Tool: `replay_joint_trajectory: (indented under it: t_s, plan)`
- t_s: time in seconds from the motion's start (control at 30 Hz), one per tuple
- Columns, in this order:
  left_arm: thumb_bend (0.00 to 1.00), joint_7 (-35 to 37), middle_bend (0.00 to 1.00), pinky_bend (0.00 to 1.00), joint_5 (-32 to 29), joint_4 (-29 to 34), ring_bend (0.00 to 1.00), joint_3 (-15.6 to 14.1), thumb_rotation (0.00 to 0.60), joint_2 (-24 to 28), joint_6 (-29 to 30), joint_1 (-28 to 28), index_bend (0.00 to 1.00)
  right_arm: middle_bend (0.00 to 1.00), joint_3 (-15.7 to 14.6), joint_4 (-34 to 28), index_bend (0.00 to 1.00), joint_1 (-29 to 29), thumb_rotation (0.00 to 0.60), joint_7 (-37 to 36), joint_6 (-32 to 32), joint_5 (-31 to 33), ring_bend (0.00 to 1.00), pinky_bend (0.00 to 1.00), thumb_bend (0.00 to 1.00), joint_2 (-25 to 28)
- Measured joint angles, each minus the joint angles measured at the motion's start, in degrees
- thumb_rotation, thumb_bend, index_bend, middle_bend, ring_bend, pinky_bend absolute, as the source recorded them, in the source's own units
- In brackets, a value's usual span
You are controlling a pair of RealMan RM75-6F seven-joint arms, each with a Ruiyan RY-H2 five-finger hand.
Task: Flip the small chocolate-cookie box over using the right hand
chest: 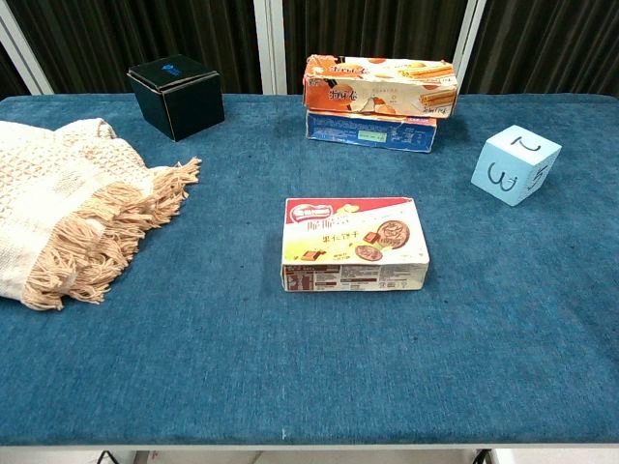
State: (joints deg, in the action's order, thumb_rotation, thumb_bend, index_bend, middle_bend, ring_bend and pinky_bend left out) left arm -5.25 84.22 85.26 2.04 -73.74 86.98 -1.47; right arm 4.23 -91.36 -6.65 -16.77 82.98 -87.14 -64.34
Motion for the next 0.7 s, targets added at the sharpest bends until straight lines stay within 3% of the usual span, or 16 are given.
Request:
replay_joint_trajectory:
  t_s: [0.23, 0.43, 0.7]
  plan:
    - [0.0, 0.0, 0.06, 0.0, 0.3, -0.1, 0.0, -0.1, 0.6, 0.0, 0.3, 0.1, 0.07, 0.0, -0.2, -0.9, 0.0, -0.5, 0.6, 0.9, -0.7, -0.5, 0.0, 0.0, 0.24, -0.1]
    - [0.0, 0.2, 0.06, 0.0, 0.8, -0.1, 0.0, -0.1, 0.6, -0.1, 0.6, 0.0, 0.07, 0.0, -0.4, -6.0, 0.0, -3.0, 0.6, 3.0, -3.6, -2.5, 0.0, 0.0, 0.24, -0.2]
    - [0.0, 0.5, 0.06, 0.0, 1.0, -0.4, 0.0, -0.1, 0.6, -0.1, 0.8, 0.0, 0.07, 0.0, 1.6, -16.9, 0.0, -10.6, 0.6, 19.4, -14.8, 1.6, 0.0, 0.0, 0.2, -2.9]
